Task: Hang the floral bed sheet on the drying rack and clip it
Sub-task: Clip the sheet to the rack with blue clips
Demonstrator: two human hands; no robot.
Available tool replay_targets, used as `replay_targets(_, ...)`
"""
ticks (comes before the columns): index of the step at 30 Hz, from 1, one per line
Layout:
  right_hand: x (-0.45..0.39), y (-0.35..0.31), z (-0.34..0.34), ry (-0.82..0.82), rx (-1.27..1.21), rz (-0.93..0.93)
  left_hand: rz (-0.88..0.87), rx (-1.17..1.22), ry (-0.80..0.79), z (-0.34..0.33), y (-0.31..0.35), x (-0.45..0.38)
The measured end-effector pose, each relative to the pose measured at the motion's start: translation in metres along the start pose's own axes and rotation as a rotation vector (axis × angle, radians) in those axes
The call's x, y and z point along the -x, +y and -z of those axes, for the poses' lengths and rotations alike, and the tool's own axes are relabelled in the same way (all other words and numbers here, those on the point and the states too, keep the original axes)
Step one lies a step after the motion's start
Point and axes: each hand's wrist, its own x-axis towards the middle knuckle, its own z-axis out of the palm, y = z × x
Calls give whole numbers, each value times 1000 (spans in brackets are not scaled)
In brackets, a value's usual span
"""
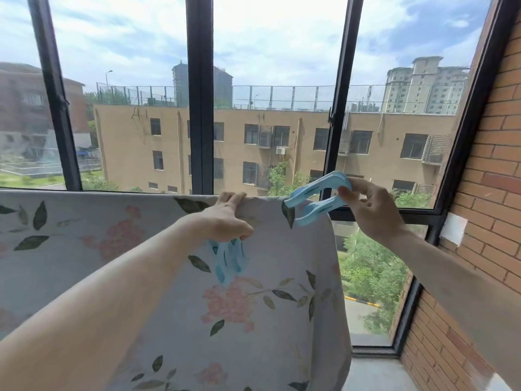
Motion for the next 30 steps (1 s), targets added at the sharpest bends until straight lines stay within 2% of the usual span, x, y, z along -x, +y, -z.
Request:
replay_targets(14,-26,21,16,93,27,75,-1,0,15,-3,1,-3)
replay_targets(24,-39,38,40,155,69,57,6,-33,8,-2,6,0)
replay_targets(30,-39,48,42,88,130,31,39,-39,-2,-3,9,-1)
